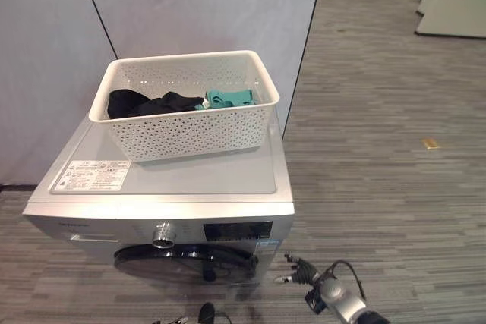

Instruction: Grab the laundry basket,head to the washer,open it,put in the laundry and shut it.

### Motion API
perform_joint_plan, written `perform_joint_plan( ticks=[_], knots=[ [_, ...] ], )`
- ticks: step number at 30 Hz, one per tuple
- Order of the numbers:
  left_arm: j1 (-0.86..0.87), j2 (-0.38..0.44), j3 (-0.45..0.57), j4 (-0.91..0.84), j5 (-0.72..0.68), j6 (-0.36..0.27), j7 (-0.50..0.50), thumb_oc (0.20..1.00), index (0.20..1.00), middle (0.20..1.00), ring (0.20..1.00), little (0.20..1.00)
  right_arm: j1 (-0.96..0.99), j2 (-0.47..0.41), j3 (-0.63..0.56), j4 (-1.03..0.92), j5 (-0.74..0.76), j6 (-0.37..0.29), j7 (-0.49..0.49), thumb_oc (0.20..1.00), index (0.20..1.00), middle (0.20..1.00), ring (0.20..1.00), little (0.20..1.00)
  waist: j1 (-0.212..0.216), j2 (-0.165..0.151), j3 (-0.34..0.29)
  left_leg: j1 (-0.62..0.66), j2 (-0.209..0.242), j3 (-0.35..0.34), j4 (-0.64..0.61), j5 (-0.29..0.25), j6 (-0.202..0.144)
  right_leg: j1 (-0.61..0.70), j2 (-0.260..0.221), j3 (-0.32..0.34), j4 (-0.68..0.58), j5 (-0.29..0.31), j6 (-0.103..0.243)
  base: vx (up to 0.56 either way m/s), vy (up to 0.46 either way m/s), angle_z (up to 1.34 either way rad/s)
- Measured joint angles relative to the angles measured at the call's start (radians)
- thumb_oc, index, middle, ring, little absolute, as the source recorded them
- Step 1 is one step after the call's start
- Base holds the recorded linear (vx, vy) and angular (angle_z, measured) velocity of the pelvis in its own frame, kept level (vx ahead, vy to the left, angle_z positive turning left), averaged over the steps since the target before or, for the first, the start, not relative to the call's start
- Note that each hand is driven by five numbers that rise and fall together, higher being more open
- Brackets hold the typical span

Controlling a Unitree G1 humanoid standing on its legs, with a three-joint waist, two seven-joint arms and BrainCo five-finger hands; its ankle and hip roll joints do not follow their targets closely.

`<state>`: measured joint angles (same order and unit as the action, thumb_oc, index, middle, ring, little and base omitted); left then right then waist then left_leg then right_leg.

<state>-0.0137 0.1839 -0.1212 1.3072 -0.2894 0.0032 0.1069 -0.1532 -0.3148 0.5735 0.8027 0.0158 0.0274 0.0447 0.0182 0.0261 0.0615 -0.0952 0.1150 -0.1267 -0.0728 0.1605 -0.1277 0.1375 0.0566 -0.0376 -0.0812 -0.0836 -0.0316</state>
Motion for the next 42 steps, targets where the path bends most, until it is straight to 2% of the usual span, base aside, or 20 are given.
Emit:
perform_joint_plan(
  ticks=[1,2,4,5,6,8,12,16,19,22,23,25,26,27,29,30,31,35,38,42],
  knots=[
    [-0.006,-0.005,-0.001,0.004,0.007,-0.001,0.001,1.0,1.0,1.0,1.0,1.0,-0.015,-0.019,0.006,-0.01,-0.001,-0.01,0.0,1.0,1.0,1.0,1.0,1.0,0.017,0.021,0.012,-0.01,0.01,-0.004,0.001,0.004,-0.005,0.0,0.02,-0.003,-0.005,0.01,-0.012,-0.19,-0.085,0.15],
    [-0.017,-0.006,0.0,0.003,0.014,-0.007,0.004,1.0,1.0,1.0,1.0,1.0,-0.037,-0.03,0.009,-0.011,-0.002,-0.011,0.0,1.0,1.0,1.0,1.0,1.0,0.025,0.031,0.043,-0.017,0.029,-0.031,-0.01,0.047,-0.037,-0.008,0.04,-0.011,-0.006,0.026,-0.037,-0.21,-0.048,0.3],
    [-0.045,0.001,0.002,0.009,0.013,-0.007,0.007,1.0,1.0,1.0,1.0,1.0,-0.048,-0.031,0.013,-0.01,-0.002,-0.012,-0.005,1.0,1.0,1.0,1.0,1.0,0.027,-0.005,0.065,-0.062,0.026,-0.034,-0.011,0.101,-0.062,-0.039,0.022,-0.056,-0.006,0.05,-0.073,-0.27,-0.037,0.32],
    [-0.055,0.008,0.005,0.014,0.013,-0.007,0.008,1.0,1.0,1.0,1.0,1.0,-0.051,-0.028,0.019,-0.015,-0.001,-0.012,-0.01,1.0,1.0,1.0,1.0,1.0,0.031,-0.028,0.077,-0.071,0.021,0.006,0.03,0.057,-0.037,-0.048,0.006,-0.064,-0.005,0.061,-0.086,-0.21,-0.033,0.37],
    [-0.088,0.028,0.028,0.04,0.012,-0.007,0.014,1.0,1.0,1.0,1.0,1.0,-0.043,-0.032,0.035,-0.045,-0.001,-0.012,-0.018,1.0,1.0,1.0,1.0,1.0,0.017,-0.078,0.105,-0.102,0.029,0.125,0.173,-0.003,-0.018,-0.055,-0.03,-0.087,-0.006,0.066,-0.089,-0.17,-0.005,0.45],
    [-0.107,0.039,0.028,0.041,0.013,-0.008,0.031,1.0,1.0,1.0,1.0,1.0,-0.035,-0.046,0.036,-0.052,-0.002,-0.012,-0.021,1.0,1.0,1.0,1.0,1.0,-0.013,-0.094,0.112,-0.087,0.048,0.141,0.278,-0.051,-0.025,-0.064,-0.05,-0.124,-0.005,0.069,-0.089,-0.16,0.005,0.58],
    [-0.129,0.012,0.017,0.011,0.017,-0.02,0.036,1.0,1.0,1.0,1.0,1.0,0.014,-0.098,-0.012,-0.047,-0.002,-0.013,-0.024,1.0,1.0,1.0,1.0,1.0,-0.047,-0.074,0.105,0.019,0.095,0.137,0.422,-0.112,-0.047,-0.067,-0.06,-0.188,-0.005,0.073,-0.084,-0.09,0.088,0.54],
    [-0.139,-0.029,0.008,0.015,0.035,-0.019,0.035,1.0,1.0,1.0,1.0,1.0,0.052,-0.106,-0.053,-0.047,-0.025,-0.012,-0.03,1.0,1.0,1.0,1.0,1.0,-0.074,-0.051,0.094,0.148,0.118,0.135,0.307,-0.098,-0.065,-0.068,-0.058,-0.224,-0.005,0.079,-0.075,-0.01,0.075,0.4],
    [-0.144,-0.029,-0.001,0.028,0.035,-0.018,0.036,1.0,1.0,1.0,1.0,1.0,0.051,-0.096,-0.046,-0.047,-0.031,-0.013,-0.038,1.0,1.0,1.0,1.0,1.0,-0.082,-0.044,0.085,0.181,0.1,0.135,0.223,-0.082,-0.077,-0.083,-0.074,-0.236,-0.004,0.099,-0.037,-0.03,0.109,0.18],
    [-0.141,-0.04,-0.013,0.037,0.059,-0.015,0.036,1.0,1.0,1.0,1.0,1.0,0.068,-0.098,-0.092,-0.052,-0.034,-0.018,-0.038,1.0,1.0,1.0,1.0,1.0,-0.086,-0.023,0.077,0.197,0.095,0.147,0.192,-0.128,-0.099,-0.085,-0.102,-0.26,-0.001,0.118,-0.016,-0.12,0.424,0.24],
    [-0.137,-0.062,-0.046,0.024,0.096,-0.015,0.036,1.0,1.0,1.0,1.0,1.0,0.115,-0.127,-0.154,-0.082,-0.041,-0.017,-0.048,1.0,1.0,1.0,1.0,1.0,-0.113,0.013,0.054,0.191,0.11,0.233,0.147,-0.136,-0.095,-0.092,-0.116,-0.299,0.015,0.118,-0.005,-0.17,0.635,0.54],
    [-0.114,-0.08,-0.083,-0.001,0.136,-0.02,0.034,1.0,1.0,1.0,1.0,1.0,0.127,-0.173,-0.188,-0.135,-0.065,-0.015,-0.052,1.0,1.0,1.0,1.0,1.0,-0.106,0.038,0.041,0.185,0.046,0.212,0.093,-0.162,-0.072,-0.145,-0.156,-0.288,0.077,0.109,0.035,-0.15,0.387,0.3],
    [-0.123,-0.096,-0.098,-0.001,0.153,-0.022,0.026,1.0,1.0,1.0,1.0,1.0,0.133,-0.2,-0.219,-0.162,-0.085,-0.017,-0.063,1.0,1.0,1.0,1.0,1.0,-0.127,0.054,0.041,0.174,-0.018,0.243,0.078,-0.187,0.001,-0.169,-0.204,-0.293,0.112,0.11,0.068,-0.16,0.36,0.11],
    [-0.121,-0.095,-0.098,-0.001,0.155,-0.025,0.024,1.0,1.0,1.0,1.0,1.0,0.126,-0.207,-0.217,-0.164,-0.106,-0.015,-0.062,1.0,1.0,1.0,1.0,1.0,-0.124,0.06,0.038,0.182,-0.025,0.247,0.059,-0.205,0.032,-0.186,-0.21,-0.283,0.125,0.11,0.083,-0.12,0.259,0.08],
    [-0.114,-0.07,-0.097,0.003,0.177,-0.024,0.021,1.0,1.0,1.0,1.0,1.0,0.097,-0.19,-0.199,-0.158,-0.154,-0.014,-0.063,1.0,1.0,1.0,1.0,1.0,-0.102,0.036,0.034,0.183,-0.062,0.256,0.029,-0.209,0.053,-0.232,-0.251,-0.246,0.152,0.118,0.108,-0.06,0.155,-0.41],
    [-0.109,-0.045,-0.098,0.013,0.19,-0.019,0.017,1.0,1.0,1.0,1.0,1.0,0.078,-0.174,-0.174,-0.164,-0.193,-0.019,-0.059,1.0,1.0,1.0,1.0,1.0,-0.09,-0.004,0.057,0.199,-0.104,0.276,0.007,-0.195,0.072,-0.244,-0.297,-0.239,0.15,0.132,0.135,-0.07,0.126,-0.37],
    [-0.092,-0.032,-0.09,0.009,0.191,-0.02,0.013,1.0,1.0,1.0,1.0,1.0,0.076,-0.171,-0.159,-0.171,-0.207,-0.02,-0.057,1.0,1.0,1.0,1.0,1.0,-0.086,-0.018,0.057,0.199,-0.121,0.279,-0.001,-0.187,0.086,-0.246,-0.317,-0.239,0.135,0.147,0.149,-0.1,0.107,-0.19],
    [-0.072,0.025,-0.098,0.006,0.233,-0.017,0.006,1.0,1.0,1.0,1.0,1.0,0.04,-0.151,-0.149,-0.166,-0.238,-0.024,-0.058,1.0,1.0,1.0,1.0,1.0,-0.059,-0.028,0.071,0.198,-0.144,0.293,-0.012,-0.156,0.147,-0.24,-0.365,-0.237,0.096,0.168,0.2,-0.12,0.055,-0.05],
    [-0.063,0.031,-0.099,-0.007,0.252,-0.019,0.006,1.0,1.0,1.0,1.0,1.0,0.021,-0.154,-0.149,-0.156,-0.258,-0.024,-0.058,1.0,1.0,1.0,1.0,1.0,-0.032,-0.013,0.08,0.197,-0.135,0.272,-0.014,-0.147,0.16,-0.242,-0.367,-0.127,0.205,0.148,0.211,-0.06,-0.022,0.18],
    [-0.026,0.031,-0.086,-0.035,0.251,-0.022,0.006,1.0,1.0,1.0,1.0,1.0,-0.079,-0.147,-0.081,-0.122,-0.311,-0.025,-0.058,1.0,1.0,1.0,1.0,1.0,0.029,-0.045,0.075,0.185,-0.126,0.266,-0.019,-0.143,0.124,-0.136,-0.35,-0.168,0.009,0.203,0.226,-0.01,-0.074,-0.01]
  ],
)
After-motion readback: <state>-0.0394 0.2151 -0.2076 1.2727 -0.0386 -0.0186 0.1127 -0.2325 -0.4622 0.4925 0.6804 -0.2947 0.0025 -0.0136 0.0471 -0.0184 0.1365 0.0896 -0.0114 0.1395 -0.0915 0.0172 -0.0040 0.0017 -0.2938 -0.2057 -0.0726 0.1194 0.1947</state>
